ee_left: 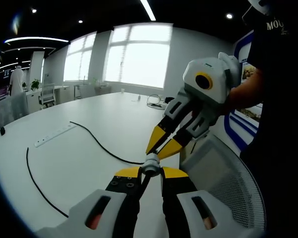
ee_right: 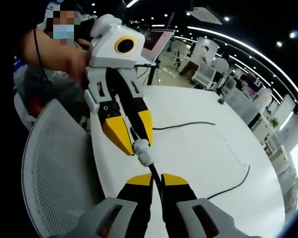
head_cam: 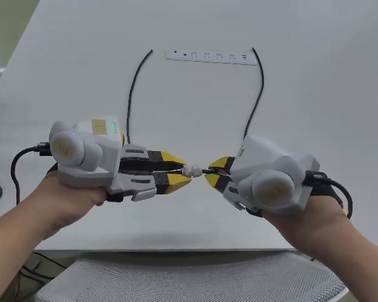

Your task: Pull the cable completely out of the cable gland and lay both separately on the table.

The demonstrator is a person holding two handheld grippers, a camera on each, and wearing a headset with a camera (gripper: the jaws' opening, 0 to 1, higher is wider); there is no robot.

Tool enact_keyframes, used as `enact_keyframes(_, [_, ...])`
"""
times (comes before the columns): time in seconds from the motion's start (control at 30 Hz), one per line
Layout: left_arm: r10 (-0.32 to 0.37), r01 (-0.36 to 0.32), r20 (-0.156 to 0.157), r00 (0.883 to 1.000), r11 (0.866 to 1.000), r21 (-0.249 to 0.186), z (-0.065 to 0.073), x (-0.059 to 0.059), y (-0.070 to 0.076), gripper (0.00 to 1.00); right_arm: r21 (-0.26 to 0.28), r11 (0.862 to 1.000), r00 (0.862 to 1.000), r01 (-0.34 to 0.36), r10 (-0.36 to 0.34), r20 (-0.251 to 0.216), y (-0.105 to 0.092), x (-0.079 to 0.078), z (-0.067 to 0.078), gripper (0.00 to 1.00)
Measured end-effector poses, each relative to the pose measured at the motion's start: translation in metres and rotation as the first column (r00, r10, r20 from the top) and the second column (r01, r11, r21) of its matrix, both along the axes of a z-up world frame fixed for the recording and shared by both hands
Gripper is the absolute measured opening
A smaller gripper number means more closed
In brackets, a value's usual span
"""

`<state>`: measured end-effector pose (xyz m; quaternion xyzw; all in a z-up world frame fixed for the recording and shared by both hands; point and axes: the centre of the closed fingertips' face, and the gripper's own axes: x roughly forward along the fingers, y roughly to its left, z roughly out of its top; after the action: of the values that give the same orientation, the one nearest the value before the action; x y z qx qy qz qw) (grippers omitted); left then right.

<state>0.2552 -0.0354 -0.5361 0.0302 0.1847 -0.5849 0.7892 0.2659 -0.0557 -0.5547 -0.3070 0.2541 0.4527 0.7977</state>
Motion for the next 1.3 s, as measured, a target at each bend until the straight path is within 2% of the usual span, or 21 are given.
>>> enact_keyframes(0.07, [0.002, -0.002, -0.011, 1.0, 1.0, -0.004, 0.0, 0.0, -0.001, 0.16, 0.012, 1.0, 1.0, 0.021, -0.021, -0.019, -0.002, 0.0, 0.0, 0.01])
enact_keyframes(0.33, [0.001, -0.001, -0.018, 1.0, 1.0, 0.003, -0.002, -0.001, -0.007, 0.16, 0.027, 0.999, 0.998, 0.045, -0.044, -0.039, -0.01, 0.0, -0.004, 0.01])
enact_keyframes(0.5, [-0.004, 0.004, -0.011, 1.0, 1.0, 0.01, -0.002, -0.002, -0.007, 0.16, 0.043, 0.997, 0.996, 0.067, -0.064, -0.059, -0.016, -0.001, -0.007, 0.0])
enact_keyframes(0.8, [0.012, -0.012, -0.015, 1.0, 1.0, 0.003, 0.001, 0.001, -0.005, 0.16, 0.07, 0.983, 0.981, 0.168, -0.16, -0.114, -0.036, 0.006, -0.015, 0.0])
enact_keyframes(1.13, [0.008, -0.008, -0.007, 1.0, 1.0, 0.008, 0.002, 0.001, -0.008, 0.16, 0.093, 0.952, 0.942, 0.292, -0.269, -0.198, -0.057, 0.007, -0.03, 0.0])
enact_keyframes(1.2, [0.008, -0.008, -0.007, 1.0, 1.0, 0.007, 0.002, 0.0, -0.009, 0.16, 0.096, 0.942, 0.929, 0.321, -0.293, -0.225, -0.059, 0.006, -0.034, 0.0])
enact_keyframes(1.27, [0.007, -0.007, -0.007, 1.0, 1.0, 0.006, 0.002, -0.001, -0.009, 0.16, 0.094, 0.925, 0.905, 0.368, -0.333, -0.263, -0.064, 0.005, -0.039, 0.0])
enact_keyframes(1.3, [0.006, -0.006, -0.007, 1.0, 1.0, 0.006, 0.002, -0.001, -0.009, 0.16, 0.097, 0.923, 0.903, 0.371, -0.335, -0.27, -0.064, 0.005, -0.04, 0.0])
